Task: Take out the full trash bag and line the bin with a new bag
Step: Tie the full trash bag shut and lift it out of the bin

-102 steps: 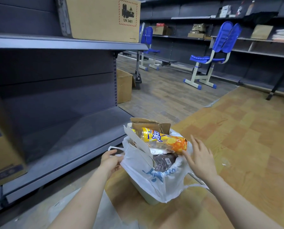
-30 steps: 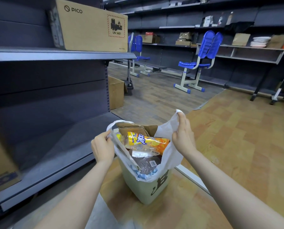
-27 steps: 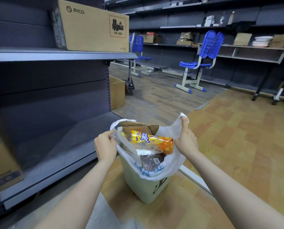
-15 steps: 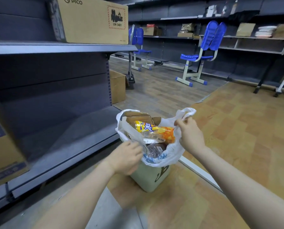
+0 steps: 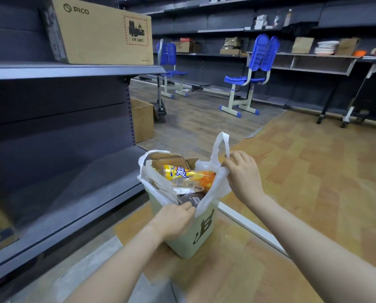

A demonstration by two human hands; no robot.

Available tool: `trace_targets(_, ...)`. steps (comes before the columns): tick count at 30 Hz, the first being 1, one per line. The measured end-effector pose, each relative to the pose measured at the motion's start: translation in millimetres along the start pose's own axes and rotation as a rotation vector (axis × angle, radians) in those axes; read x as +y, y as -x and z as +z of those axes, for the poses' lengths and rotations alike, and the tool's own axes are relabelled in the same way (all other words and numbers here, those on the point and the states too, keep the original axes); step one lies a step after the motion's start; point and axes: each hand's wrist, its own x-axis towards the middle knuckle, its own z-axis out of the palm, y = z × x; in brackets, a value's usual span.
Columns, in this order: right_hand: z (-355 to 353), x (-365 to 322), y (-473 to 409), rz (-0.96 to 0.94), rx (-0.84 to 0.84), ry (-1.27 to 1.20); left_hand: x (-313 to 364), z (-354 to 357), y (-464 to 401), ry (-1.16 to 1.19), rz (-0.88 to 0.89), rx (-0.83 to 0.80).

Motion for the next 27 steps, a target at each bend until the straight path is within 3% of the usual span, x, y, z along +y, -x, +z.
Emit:
trace_targets(5,-1,-2,-1,0.057,-0.017,-0.063,4,2,-5,0.167,-0.159,0.09)
trace_targets(7,1,2,0,0.094,-0.017,-0.084,1,3,-5,0.211,-0.174,0.266)
trace_targets(11,3,12,0,0.181,0.011,-0.154,3,4,-3,0.277,-0.229,0.409)
trace_targets(13,1,16,0,0.173,0.042,-0.163,10,7,-8,0.362,-0.249,0.383)
trace_targets(17,-4,17,-4,0.138,0.067,-0.179,13,13,-23,0.311,-0.376,0.056)
trace_targets(23,-19,28,-8,0.14,-0.065,-0.527,11,7,-26,0.167,-0.274,-0.006)
trace_targets(27,-25,31,-8,0.355,-0.028,-0.677,1,8,-19,0.126,-0.225,-0.058)
